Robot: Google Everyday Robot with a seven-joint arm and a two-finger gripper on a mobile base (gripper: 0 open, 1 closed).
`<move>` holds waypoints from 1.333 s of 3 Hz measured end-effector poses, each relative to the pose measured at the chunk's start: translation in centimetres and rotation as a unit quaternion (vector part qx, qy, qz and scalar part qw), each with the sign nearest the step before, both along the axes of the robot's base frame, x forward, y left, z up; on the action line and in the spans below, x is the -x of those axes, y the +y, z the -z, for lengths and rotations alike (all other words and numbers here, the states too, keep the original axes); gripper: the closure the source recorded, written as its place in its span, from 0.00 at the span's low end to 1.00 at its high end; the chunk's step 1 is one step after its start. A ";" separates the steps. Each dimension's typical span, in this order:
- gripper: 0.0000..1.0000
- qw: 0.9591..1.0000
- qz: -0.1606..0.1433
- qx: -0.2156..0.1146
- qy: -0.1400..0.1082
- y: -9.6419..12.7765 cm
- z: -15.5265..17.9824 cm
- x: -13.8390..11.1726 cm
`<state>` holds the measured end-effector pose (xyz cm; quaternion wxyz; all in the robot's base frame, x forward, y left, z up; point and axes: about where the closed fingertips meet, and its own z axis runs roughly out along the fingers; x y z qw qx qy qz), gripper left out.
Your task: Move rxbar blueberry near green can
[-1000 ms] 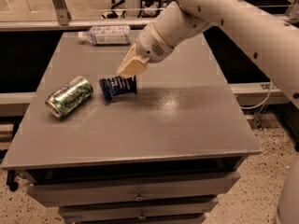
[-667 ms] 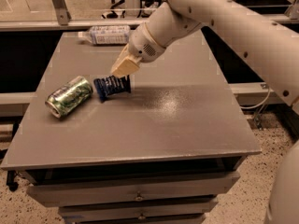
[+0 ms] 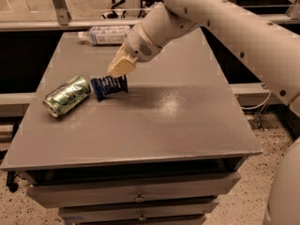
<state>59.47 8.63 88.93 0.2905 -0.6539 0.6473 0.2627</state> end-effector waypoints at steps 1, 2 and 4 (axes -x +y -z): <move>0.13 1.000 -0.002 0.000 -0.002 0.0 -0.1 0.1; 0.00 1.000 0.003 0.001 -0.005 -1.1 -0.3 -0.3; 0.00 0.998 0.047 0.002 -0.031 -13.0 -2.0 -2.0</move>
Offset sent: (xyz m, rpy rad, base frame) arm 0.0090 -0.0296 0.0087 -0.0069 -0.0207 -0.0274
